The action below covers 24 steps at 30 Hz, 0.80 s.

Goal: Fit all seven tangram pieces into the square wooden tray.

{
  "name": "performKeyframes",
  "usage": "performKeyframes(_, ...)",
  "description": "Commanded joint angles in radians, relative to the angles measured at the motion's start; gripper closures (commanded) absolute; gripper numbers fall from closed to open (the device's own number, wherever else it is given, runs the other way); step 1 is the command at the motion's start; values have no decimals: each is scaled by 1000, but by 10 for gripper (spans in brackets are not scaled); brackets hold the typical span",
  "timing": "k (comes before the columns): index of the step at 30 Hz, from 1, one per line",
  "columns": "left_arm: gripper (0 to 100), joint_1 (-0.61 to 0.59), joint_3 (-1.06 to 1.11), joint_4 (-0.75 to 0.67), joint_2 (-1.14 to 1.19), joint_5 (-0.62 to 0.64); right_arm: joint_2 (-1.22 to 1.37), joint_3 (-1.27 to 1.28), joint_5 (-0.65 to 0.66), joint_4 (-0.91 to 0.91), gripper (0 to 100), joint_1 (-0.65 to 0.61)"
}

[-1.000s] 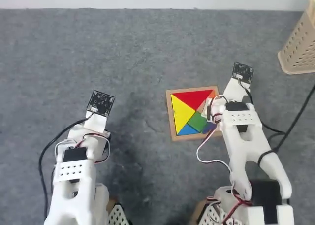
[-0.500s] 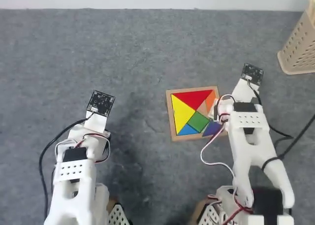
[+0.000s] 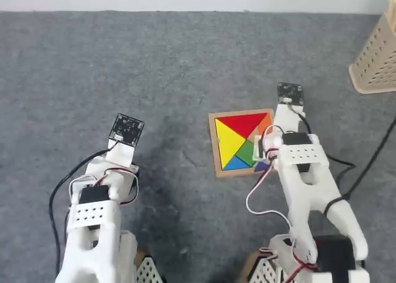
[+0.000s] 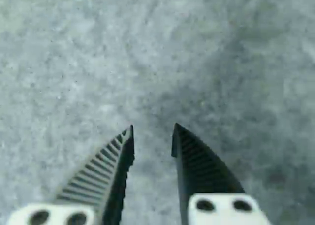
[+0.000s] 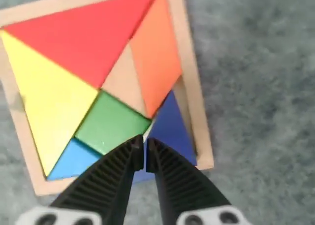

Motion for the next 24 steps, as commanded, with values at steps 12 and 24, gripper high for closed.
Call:
performKeyframes(12,877,5,-2,-17,-25,8,136,-49,23,-76,991,-5)
performKeyframes(24,877,5,-2,-17,-25,8,251,-98,23,-125,990,-4)
